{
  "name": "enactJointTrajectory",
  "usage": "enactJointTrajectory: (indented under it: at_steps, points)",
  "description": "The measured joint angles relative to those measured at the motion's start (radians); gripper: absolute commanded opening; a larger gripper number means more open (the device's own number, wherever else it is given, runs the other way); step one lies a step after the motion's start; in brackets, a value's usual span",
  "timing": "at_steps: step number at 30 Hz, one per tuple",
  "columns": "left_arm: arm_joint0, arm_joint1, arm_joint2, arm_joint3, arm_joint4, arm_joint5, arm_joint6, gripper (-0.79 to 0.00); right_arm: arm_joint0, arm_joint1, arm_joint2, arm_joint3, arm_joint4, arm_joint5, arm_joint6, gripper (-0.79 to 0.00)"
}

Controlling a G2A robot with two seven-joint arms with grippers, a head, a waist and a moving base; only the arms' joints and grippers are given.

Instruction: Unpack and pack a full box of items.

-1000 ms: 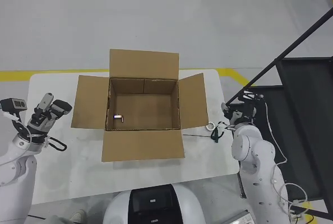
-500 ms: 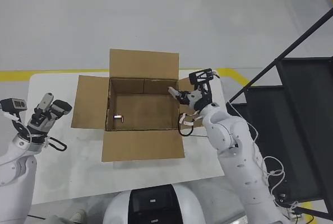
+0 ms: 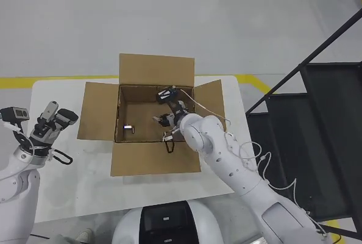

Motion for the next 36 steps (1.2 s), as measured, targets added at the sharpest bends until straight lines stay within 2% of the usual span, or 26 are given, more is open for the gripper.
enactJointTrajectory:
  at_steps: [8,36]
  points:
    - [0.000,0.000,0.000,0.000,0.000,0.000,0.000,0.000,0.069,-0.021,-0.038,0.091,0.055,-0.011,0.104,0.000]
    - [0.000,0.000,0.000,0.000,0.000,0.000,0.000,0.000,0.069,-0.020,-0.038,0.091,0.055,-0.011,0.105,0.000]
